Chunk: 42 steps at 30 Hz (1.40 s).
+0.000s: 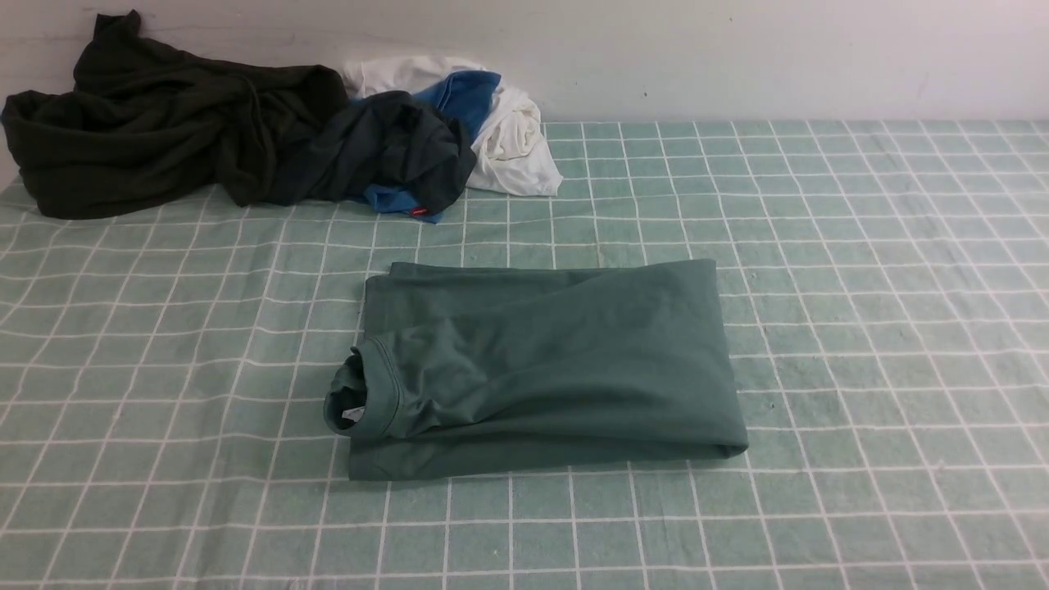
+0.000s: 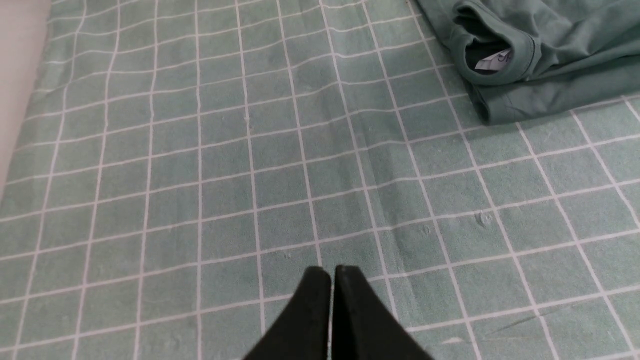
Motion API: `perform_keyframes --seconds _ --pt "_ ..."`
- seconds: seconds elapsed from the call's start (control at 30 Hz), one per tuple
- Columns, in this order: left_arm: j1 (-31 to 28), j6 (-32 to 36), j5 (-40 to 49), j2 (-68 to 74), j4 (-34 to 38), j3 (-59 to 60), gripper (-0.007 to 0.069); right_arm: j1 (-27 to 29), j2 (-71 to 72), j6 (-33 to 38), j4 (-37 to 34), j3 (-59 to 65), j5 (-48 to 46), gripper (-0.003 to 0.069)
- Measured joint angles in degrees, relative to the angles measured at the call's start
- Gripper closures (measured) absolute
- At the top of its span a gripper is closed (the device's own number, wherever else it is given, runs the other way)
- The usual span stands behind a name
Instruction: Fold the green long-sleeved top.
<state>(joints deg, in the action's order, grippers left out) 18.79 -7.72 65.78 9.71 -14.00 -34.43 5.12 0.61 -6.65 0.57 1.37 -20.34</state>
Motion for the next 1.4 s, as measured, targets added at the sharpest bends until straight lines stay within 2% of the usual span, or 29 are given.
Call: perform_keyframes --seconds 0.37,0.43,0.5,0.53,0.57,0.67,0.8,0.97,1.4 --pt "0.00 0.00 -2.05 -0.05 1.28 0.46 0.0627 0.00 0.00 0.00 0.00 0.00 0.00 0.0673" --pt "-0.12 0.00 -7.96 -0.76 1.75 2.21 0.0627 0.00 0.00 0.00 0.00 0.00 0.00 0.0673" --pt "-1.66 0.06 -18.31 -1.90 2.07 5.70 0.0627 0.00 0.00 0.00 0.02 0.00 0.00 0.0673" --pt "-1.90 0.06 -19.37 -2.01 2.07 6.14 0.0627 0.00 0.00 0.00 0.02 0.00 0.00 0.0673" --pt "-4.93 0.84 -27.77 -2.97 3.01 10.54 0.0627 0.00 0.00 0.00 0.02 0.00 0.00 0.0673" --pt "-11.20 4.38 -41.36 -5.09 7.34 18.04 0.0627 0.00 0.00 0.00 0.02 0.00 0.00 0.0673" --pt "-18.73 10.64 -50.71 -7.56 14.85 27.61 0.0627 0.00 0.00 0.00 0.14 0.00 0.00 0.0673" --pt "-21.58 12.39 -50.68 -10.16 16.20 35.24 0.0627 0.00 0.00 0.00 0.14 0.00 0.00 0.0673" --pt "-21.64 12.27 -46.36 -10.32 16.54 35.73 0.0627 0.00 0.00 0.00 0.14 0.00 -0.02 0.0673"
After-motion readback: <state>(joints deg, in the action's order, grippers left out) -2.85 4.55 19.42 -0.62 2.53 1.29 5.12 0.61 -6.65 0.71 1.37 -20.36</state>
